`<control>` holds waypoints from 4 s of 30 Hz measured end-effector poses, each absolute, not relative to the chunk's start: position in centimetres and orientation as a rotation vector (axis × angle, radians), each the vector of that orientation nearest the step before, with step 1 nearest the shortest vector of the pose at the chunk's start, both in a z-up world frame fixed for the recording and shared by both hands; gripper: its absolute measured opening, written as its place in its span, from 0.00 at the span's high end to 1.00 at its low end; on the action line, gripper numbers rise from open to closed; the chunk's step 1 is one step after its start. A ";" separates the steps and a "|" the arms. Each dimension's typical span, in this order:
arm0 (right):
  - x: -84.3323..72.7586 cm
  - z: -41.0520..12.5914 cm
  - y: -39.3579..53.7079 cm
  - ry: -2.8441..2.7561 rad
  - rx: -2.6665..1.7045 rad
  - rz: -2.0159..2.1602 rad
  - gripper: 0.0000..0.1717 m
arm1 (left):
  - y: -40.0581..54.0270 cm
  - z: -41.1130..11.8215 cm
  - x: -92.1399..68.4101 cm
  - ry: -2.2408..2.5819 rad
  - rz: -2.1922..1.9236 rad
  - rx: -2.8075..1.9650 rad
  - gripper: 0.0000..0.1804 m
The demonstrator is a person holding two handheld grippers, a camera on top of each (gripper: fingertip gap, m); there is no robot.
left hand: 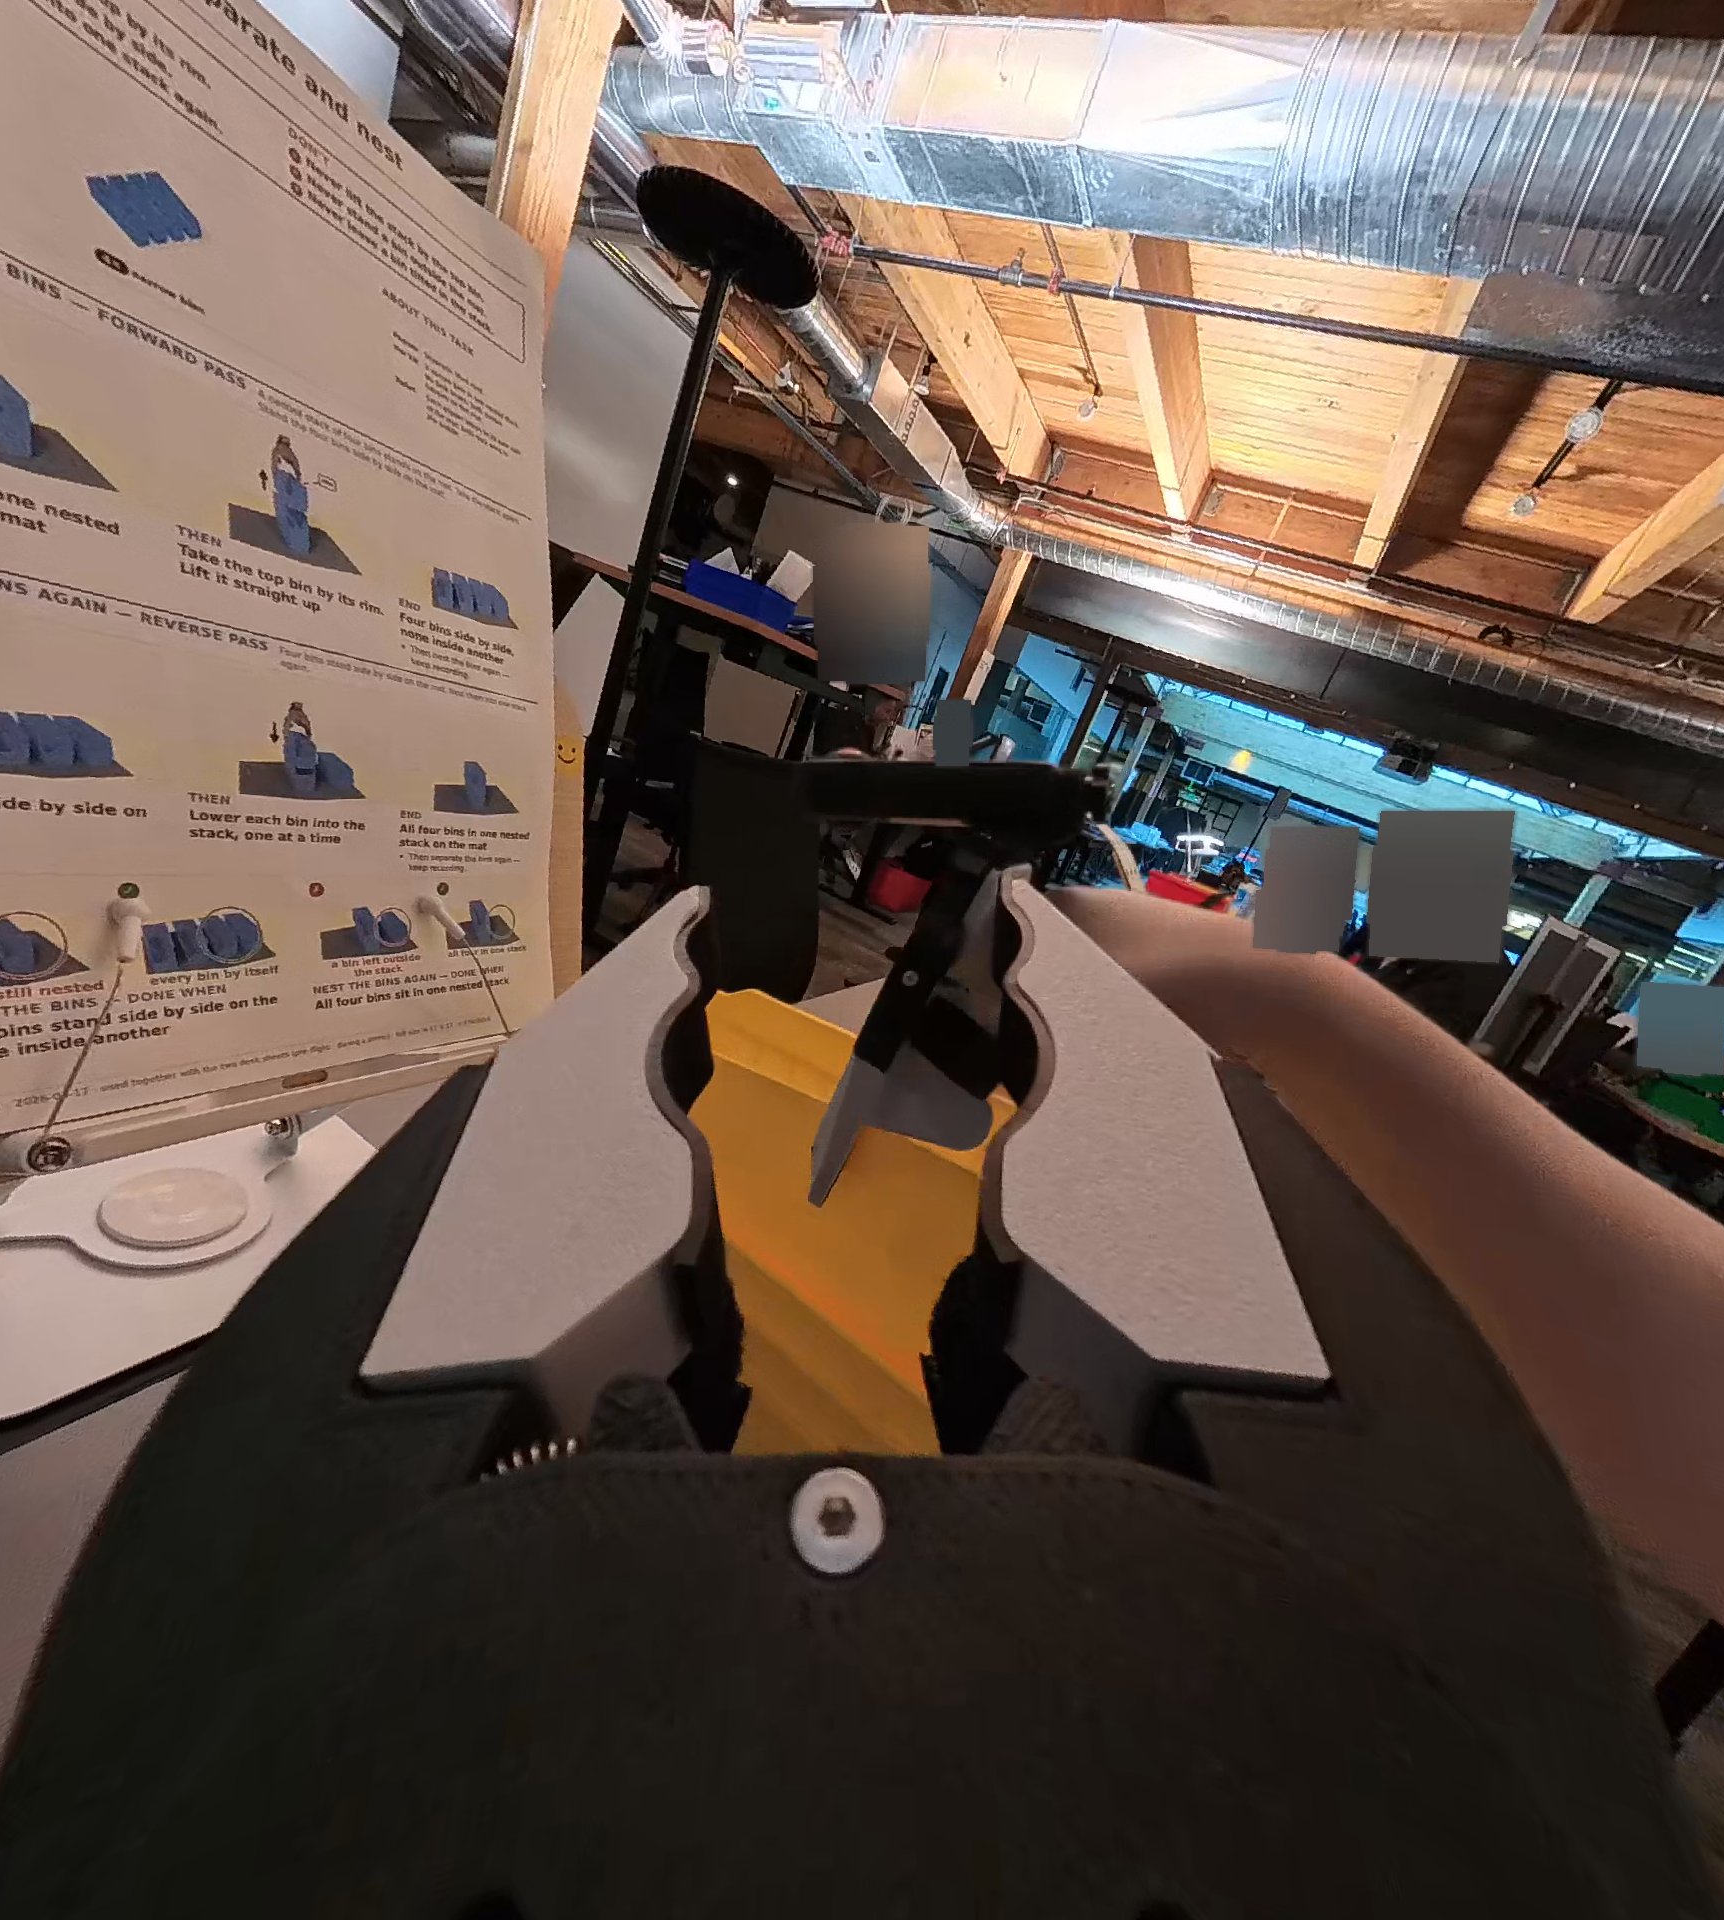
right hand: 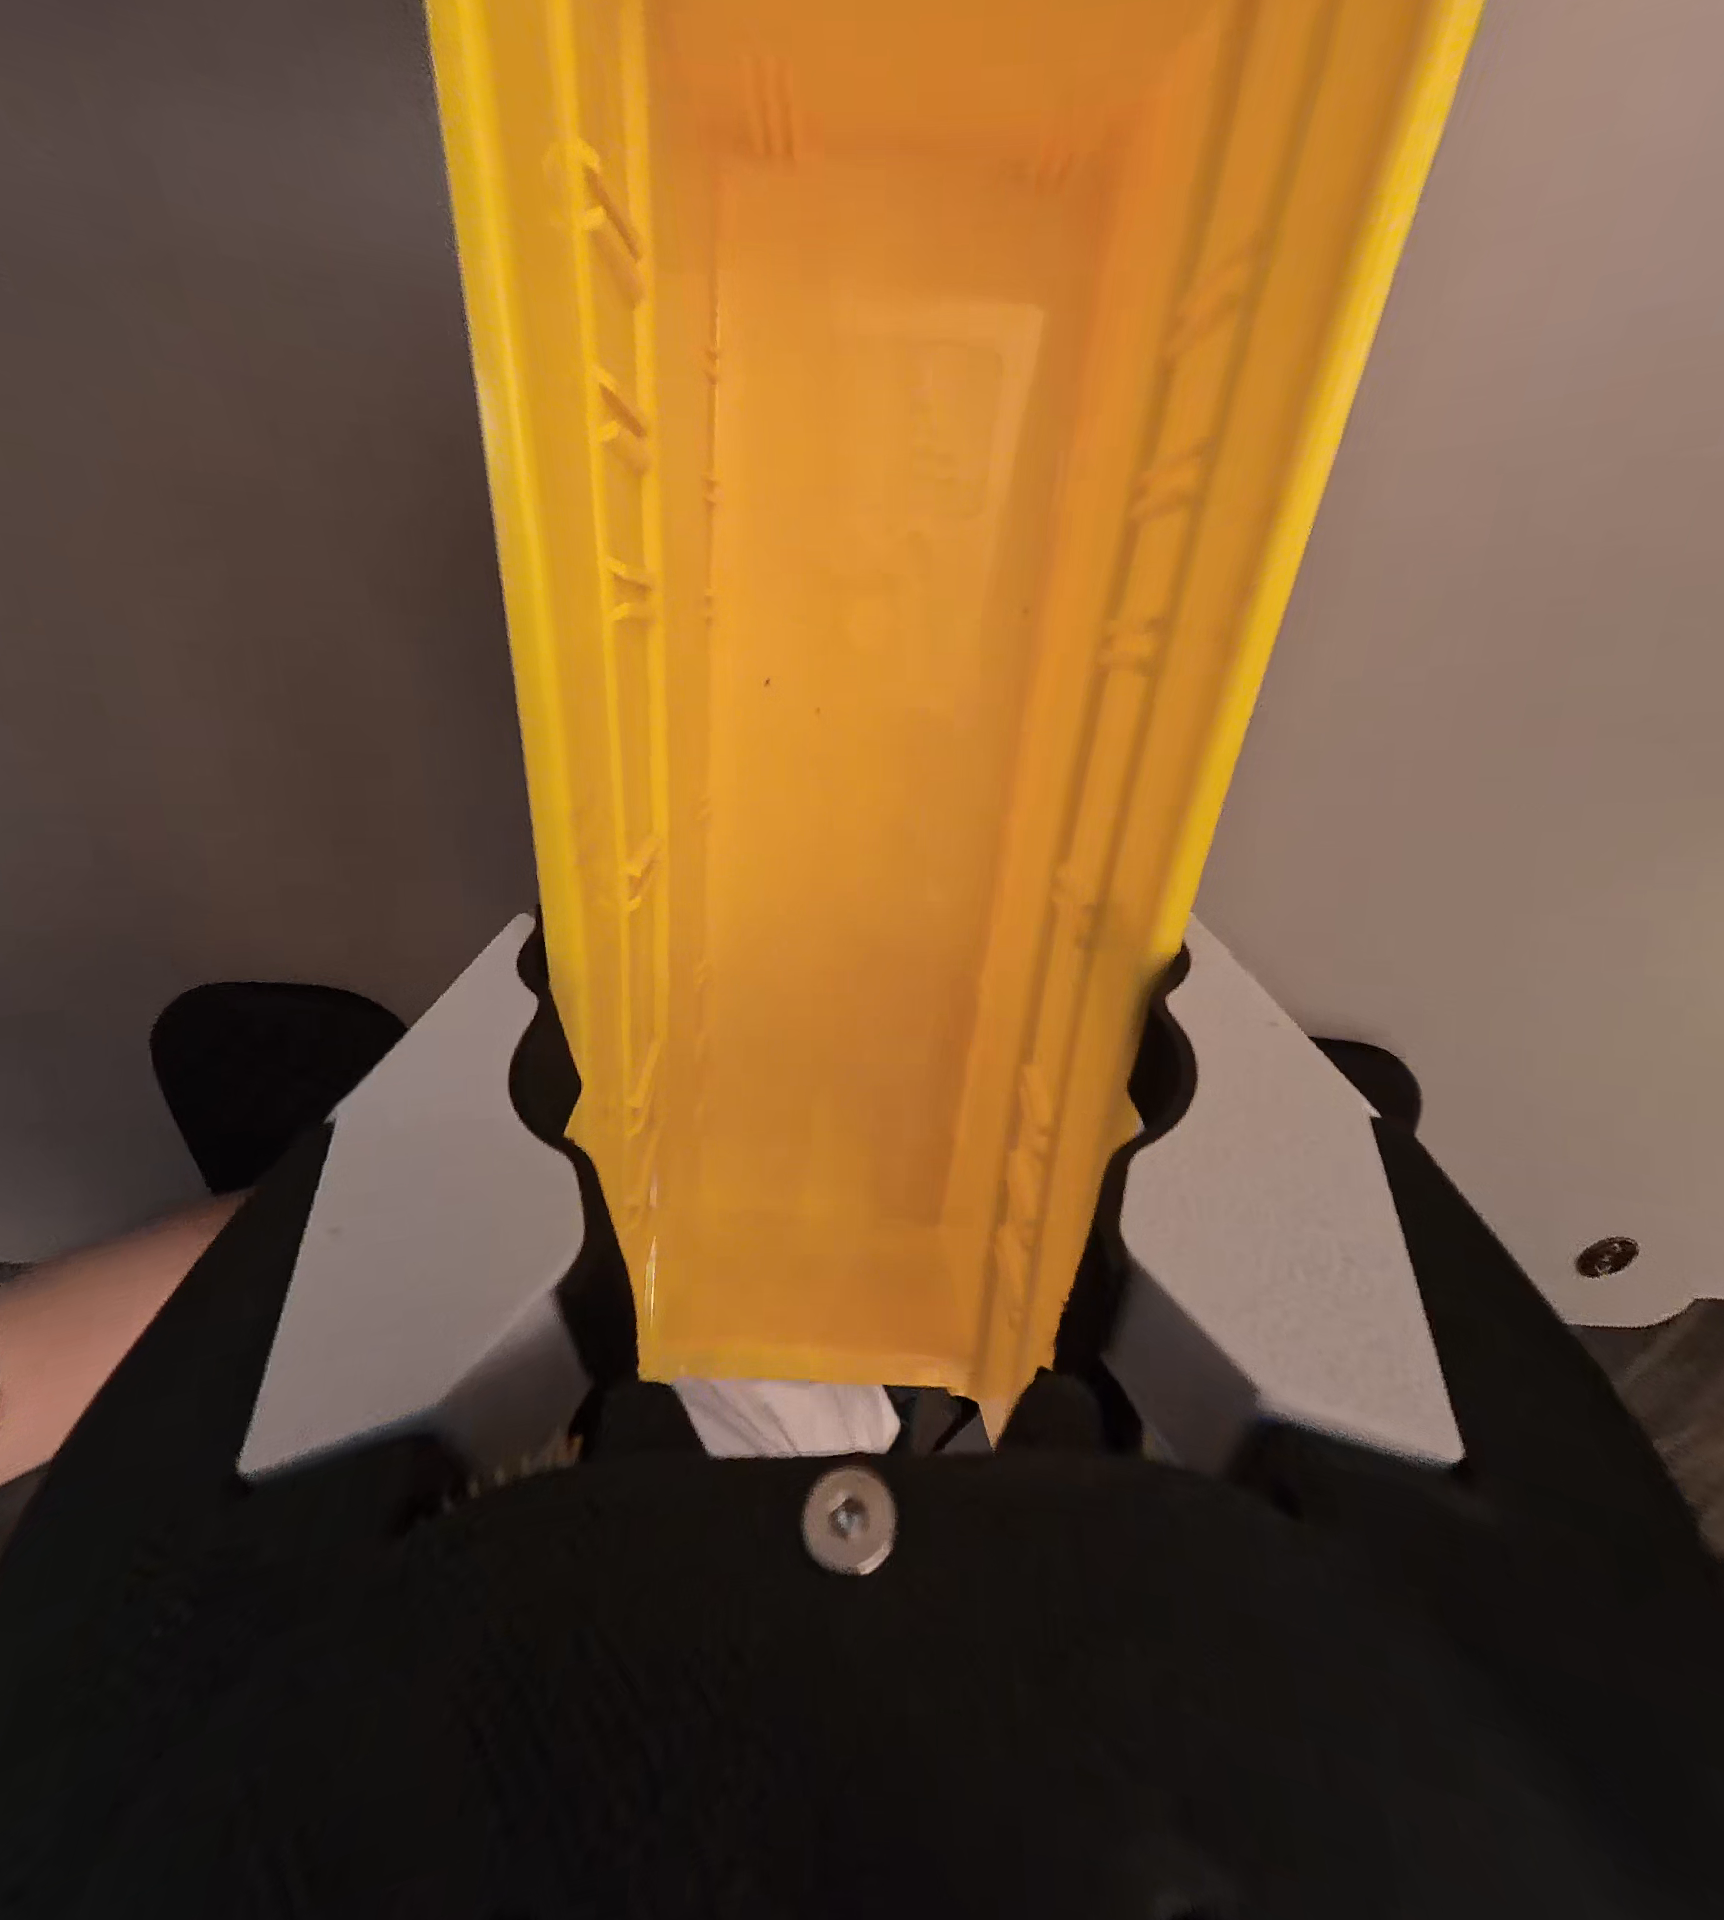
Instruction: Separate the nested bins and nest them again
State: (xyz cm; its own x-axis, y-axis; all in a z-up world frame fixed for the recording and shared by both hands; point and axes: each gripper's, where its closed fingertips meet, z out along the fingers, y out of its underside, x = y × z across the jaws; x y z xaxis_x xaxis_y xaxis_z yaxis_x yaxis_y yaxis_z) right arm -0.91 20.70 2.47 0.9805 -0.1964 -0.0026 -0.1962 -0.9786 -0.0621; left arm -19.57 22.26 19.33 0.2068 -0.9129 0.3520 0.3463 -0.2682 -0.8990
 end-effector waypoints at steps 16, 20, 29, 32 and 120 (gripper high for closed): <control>-0.8 -2.5 20.9 0.310 -3.040 -0.044 0.28 | 21.9 18.6 -18.5 0.648 -1.396 -1.351 0.71; -0.8 -2.9 20.9 0.303 -3.048 -0.036 0.23 | 21.6 18.2 -17.8 0.672 -1.387 -1.372 0.71; -0.8 0.3 21.0 0.032 -2.903 0.018 0.19 | 21.4 18.6 -16.6 0.657 -1.347 -1.373 0.60; -0.4 2.8 20.8 -0.092 -2.793 0.027 0.18 | 20.8 18.7 -15.8 0.674 -1.337 -1.373 0.58; 6.6 11.0 19.3 0.308 -2.823 0.006 0.34 | 17.5 21.2 -18.4 0.672 -1.519 -1.266 0.61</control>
State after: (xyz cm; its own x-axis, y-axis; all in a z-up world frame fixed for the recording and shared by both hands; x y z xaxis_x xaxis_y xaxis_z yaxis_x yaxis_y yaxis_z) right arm 6.60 19.25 11.03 0.9770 -0.2100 -0.0362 -0.2112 -0.9318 -0.2952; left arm -18.37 17.52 21.21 0.0546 -0.9237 0.3792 0.3405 -0.3398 -0.8767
